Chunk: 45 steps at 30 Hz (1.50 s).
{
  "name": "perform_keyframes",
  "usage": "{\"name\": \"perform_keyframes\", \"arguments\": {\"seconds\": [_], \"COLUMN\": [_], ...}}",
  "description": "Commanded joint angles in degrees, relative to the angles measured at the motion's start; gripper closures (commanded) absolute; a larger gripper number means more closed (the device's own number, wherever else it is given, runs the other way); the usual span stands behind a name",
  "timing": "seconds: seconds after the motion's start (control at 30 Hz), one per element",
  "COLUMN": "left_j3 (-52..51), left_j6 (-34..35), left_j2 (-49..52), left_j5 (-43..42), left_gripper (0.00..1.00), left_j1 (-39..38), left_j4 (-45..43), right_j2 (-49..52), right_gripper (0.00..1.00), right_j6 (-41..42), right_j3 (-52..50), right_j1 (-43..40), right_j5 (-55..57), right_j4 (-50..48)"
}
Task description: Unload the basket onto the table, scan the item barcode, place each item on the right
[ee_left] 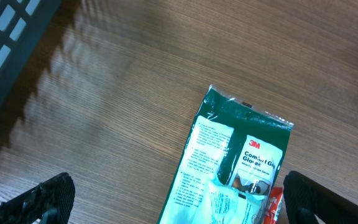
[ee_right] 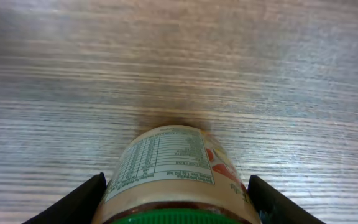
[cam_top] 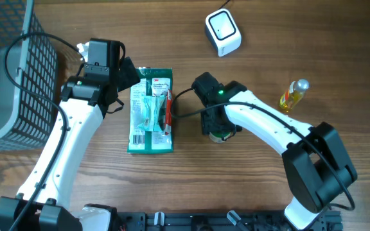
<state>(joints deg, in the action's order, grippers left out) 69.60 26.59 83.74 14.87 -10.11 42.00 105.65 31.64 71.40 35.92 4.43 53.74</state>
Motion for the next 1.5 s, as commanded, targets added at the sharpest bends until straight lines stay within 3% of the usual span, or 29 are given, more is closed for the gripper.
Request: {"name": "perform_keyframes", "arguments": {"seconds": [0.0, 0.03, 0.17, 0.23, 0.33, 0.47, 0.6, 0.8, 0.87, 1.3, 1.47], "left_j3": [-0.15, -0.15, -0.15, -0.15, -0.15, -0.15, -0.15, -0.15, -0.15, -0.15, -0.15], "left_j6": [-0.87, -0.87, -0.87, -0.87, -0.87, -0.90, -0.87, -0.90, -0.87, -0.90, -0.87], "left_j2": [0.26, 0.26, 0.26, 0.26, 0.26, 0.26, 0.26, 0.26, 0.26, 0.26, 0.26], "left_j5": [-0.11, -0.09, -0.11, -0.11, -0.11, -0.11, -0.11, -0.11, -0.11, -0.11, -0.11], "left_gripper": [0.00, 0.00, 0.00, 0.00, 0.00, 0.00, 0.00, 0.00, 0.00, 0.00, 0.00], "left_j1": [0.26, 0.26, 0.26, 0.26, 0.26, 0.26, 0.26, 0.26, 0.26, 0.26, 0.26], "left_j4": [-0.15, -0.13, -0.13, -0.13, -0.13, -0.13, -0.13, -0.13, -0.13, -0.13, -0.13], "right_j2": [-2.91, -3.67, -5.51, -5.49, -5.49, -5.49, -5.49, -5.49, -5.49, -5.49, -5.49], "right_gripper": [0.57, 0.67, 0.74, 0.85, 0.87, 0.87, 0.84, 0.84, 0.92, 0.92, 0.93], "right_j6": [0.09, 0.09, 0.02, 0.07, 1.14, 9.51, 12.46, 12.24, 12.33, 12.48, 12.50], "right_j3": [3.69, 3.85, 3.89, 3.89, 3.89, 3.89, 3.89, 3.89, 3.89, 3.89, 3.89], "right_j1": [-1.51, -2.23, -6.64, -8.13, -8.68, -8.68, -8.70, -8.70, -8.70, -9.66, -9.77], "right_j5": [-3.39, -5.07, -19.58, -27.63, -37.44, -37.99, -38.03, -40.57, -40.85, -57.37, -57.75], "right_j4": [0.70, 0.66, 1.53, 2.60, 4.20, 6.08, 8.24, 8.48, 8.48, 12.28, 12.35]}}
